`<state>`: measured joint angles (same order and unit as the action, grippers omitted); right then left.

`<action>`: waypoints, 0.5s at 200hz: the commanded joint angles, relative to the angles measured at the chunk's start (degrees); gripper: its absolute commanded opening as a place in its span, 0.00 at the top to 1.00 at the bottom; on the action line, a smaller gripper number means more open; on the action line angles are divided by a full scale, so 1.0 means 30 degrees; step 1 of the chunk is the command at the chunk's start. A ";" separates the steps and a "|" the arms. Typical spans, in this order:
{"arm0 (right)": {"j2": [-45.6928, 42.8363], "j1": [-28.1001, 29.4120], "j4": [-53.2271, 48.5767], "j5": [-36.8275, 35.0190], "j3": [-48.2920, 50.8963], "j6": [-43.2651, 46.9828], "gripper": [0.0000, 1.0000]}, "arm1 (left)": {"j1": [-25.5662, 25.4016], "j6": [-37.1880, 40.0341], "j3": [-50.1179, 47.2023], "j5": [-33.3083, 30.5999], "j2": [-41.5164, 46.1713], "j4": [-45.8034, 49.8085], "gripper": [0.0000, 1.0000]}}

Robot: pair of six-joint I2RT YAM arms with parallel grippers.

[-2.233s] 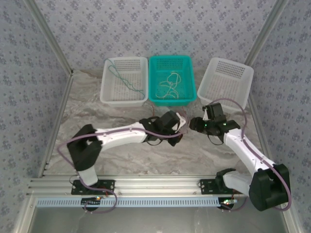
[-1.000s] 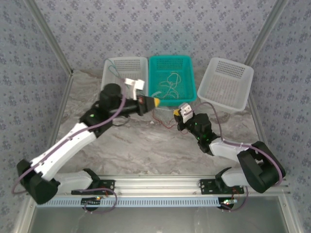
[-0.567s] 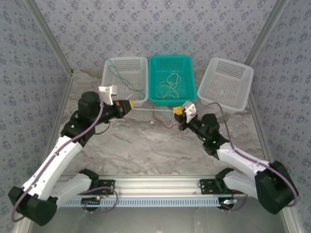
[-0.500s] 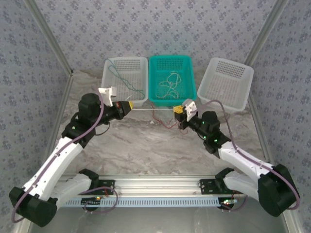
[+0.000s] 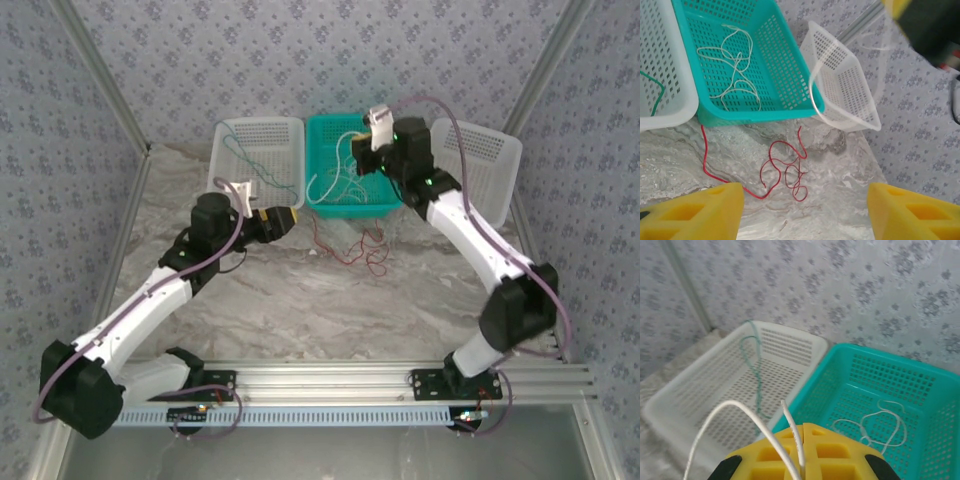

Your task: Untangle the cables

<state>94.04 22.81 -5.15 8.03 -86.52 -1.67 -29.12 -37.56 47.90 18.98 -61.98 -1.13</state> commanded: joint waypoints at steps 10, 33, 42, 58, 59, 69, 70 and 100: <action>0.4156 -0.0809 -0.2474 -0.3634 -0.3627 0.0898 1.00 | -0.0309 0.1257 0.0321 -0.0605 0.2222 0.1190 0.32; 0.6632 -0.1485 -0.2428 -0.4341 -0.5482 0.0289 1.00 | -0.0362 0.1729 -0.0487 -0.0658 0.3857 0.2503 0.29; 0.7464 -0.1799 -0.2754 -0.3989 -0.6256 -0.0245 1.00 | -0.0390 0.1859 -0.0660 -0.0851 0.4451 0.3075 0.29; 0.8907 -0.2197 -0.3712 -0.3576 -0.7620 -0.0766 1.00 | -0.0418 0.2048 -0.0933 -0.1281 0.5316 0.3963 0.29; 0.8995 -0.2219 -0.3781 -0.3581 -0.7715 -0.0793 1.00 | -0.0409 0.2055 -0.0935 -0.1299 0.5355 0.4029 0.29; 0.9754 -0.2326 -0.4524 -0.3348 -0.8493 -0.0965 1.00 | -0.0407 0.2119 -0.1050 -0.1552 0.5745 0.4401 0.29; 0.9844 -0.2328 -0.4597 -0.3320 -0.8562 -0.0980 1.00 | -0.0418 0.2149 -0.1067 -0.1581 0.5790 0.4439 0.28; 1.1311 -0.2387 -0.7196 -0.2520 -1.0944 -0.1116 0.66 | -0.0419 0.2095 -0.1307 -0.1816 0.6157 0.4681 0.28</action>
<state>126.19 15.35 -18.65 -1.26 -112.77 -3.64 -29.93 -32.49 44.42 15.03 -44.27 10.52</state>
